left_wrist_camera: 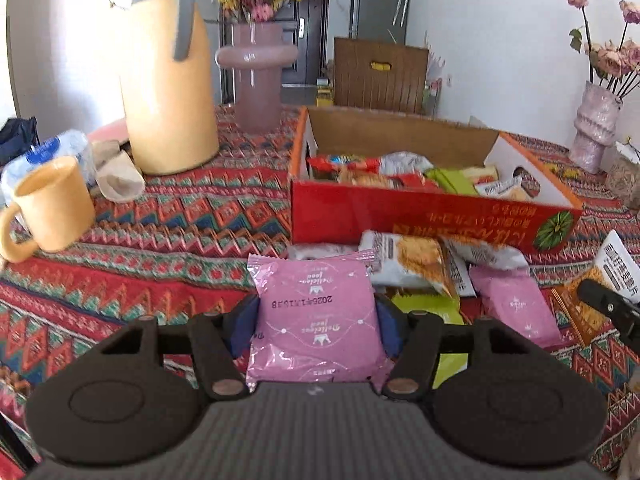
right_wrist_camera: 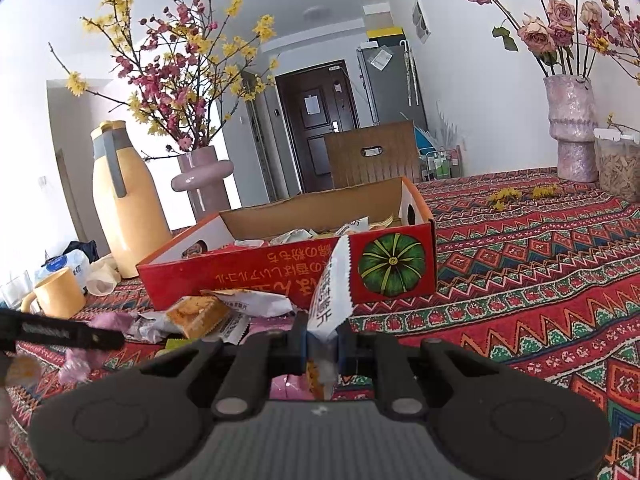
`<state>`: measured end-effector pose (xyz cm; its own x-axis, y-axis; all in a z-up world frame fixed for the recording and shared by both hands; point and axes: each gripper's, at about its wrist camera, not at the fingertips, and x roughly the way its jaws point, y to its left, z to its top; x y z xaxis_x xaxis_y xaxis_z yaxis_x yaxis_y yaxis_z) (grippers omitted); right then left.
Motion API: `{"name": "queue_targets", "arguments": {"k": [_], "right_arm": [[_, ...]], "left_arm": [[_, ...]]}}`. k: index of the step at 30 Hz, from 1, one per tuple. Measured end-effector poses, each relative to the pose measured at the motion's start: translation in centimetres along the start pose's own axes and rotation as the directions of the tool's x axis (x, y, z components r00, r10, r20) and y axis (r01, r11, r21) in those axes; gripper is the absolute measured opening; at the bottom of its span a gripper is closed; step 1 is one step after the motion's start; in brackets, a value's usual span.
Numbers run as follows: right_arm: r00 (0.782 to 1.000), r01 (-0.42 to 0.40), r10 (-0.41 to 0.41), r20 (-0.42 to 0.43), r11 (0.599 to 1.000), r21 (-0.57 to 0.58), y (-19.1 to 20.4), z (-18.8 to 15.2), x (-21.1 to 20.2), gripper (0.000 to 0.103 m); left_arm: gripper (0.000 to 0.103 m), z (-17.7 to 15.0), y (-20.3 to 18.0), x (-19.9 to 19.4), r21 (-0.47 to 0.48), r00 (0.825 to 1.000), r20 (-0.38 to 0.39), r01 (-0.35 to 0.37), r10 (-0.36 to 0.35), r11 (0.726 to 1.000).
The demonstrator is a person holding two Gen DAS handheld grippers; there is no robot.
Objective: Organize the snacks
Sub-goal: 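Grasp the pink pastry pack with the left gripper while the right gripper holds the white pack, then carry both packs over the cardboard box and open both grippers to drop them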
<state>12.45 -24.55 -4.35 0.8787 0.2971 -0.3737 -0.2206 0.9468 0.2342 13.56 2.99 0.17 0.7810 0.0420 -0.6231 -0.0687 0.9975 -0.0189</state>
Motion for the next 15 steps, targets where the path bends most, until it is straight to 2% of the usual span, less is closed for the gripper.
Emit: {"name": "queue_targets", "arguments": {"k": [5,15], "right_arm": [[1.0,-0.004,0.005,0.02,1.0,-0.02,0.5,1.0,-1.0,0.013],[0.995,0.006,0.002,0.101,0.996,-0.085,1.5,5.5,-1.0,0.013]], "left_arm": [[0.062,1.7,0.0,-1.1,0.008,0.999,0.048,-0.002,0.002,1.0],[0.062,5.8,-1.8,-1.3,0.039,0.992,0.122,0.006,-0.011,0.999]]}}
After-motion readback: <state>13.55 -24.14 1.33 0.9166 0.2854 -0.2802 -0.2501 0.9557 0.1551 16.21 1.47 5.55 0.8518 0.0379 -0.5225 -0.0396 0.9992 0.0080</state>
